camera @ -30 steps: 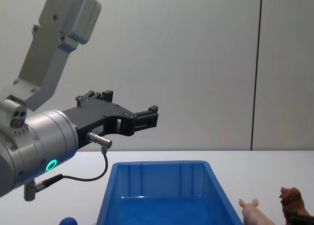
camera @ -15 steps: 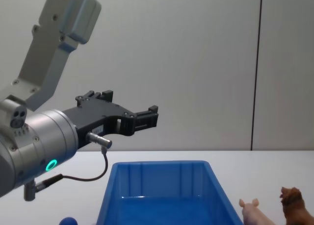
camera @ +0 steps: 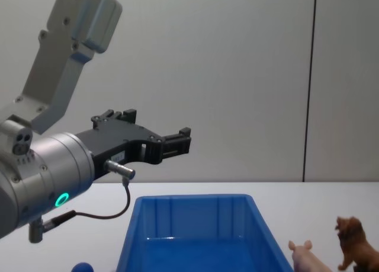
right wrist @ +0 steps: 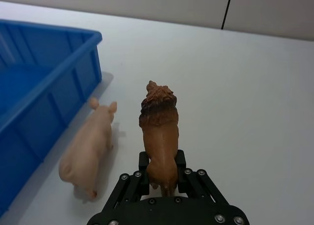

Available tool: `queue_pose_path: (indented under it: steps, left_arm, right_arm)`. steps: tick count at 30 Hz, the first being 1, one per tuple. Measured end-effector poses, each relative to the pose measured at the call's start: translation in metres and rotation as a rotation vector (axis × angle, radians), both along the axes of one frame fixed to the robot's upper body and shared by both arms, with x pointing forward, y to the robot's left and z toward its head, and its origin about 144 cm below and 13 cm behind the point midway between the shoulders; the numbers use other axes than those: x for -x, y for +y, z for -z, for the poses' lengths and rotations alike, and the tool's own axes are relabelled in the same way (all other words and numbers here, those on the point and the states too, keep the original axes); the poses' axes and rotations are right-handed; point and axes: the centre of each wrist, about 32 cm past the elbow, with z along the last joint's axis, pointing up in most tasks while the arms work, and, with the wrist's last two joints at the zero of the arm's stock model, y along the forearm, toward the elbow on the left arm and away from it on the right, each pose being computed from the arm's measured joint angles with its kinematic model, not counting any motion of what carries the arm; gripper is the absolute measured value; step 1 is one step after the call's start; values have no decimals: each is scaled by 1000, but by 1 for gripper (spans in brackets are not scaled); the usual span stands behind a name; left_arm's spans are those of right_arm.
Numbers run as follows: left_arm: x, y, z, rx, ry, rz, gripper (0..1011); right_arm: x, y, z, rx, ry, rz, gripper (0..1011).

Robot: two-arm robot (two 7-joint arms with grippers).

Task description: Pick up the two dolls from the table and place them into the box.

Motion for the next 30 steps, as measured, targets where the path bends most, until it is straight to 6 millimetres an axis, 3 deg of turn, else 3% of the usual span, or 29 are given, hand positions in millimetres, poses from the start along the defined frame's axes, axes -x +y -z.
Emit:
queue_pose_path:
  steps: [18, 30]
  left_arm:
    - [0, 0, 0, 0, 0, 0, 1001]
    - [0, 0, 0, 0, 0, 0, 1001]
  right_arm:
    - [-9, 11, -47, -24, -189, -71, 280]
    - [-30, 31, -70, -79, -242, -222, 280]
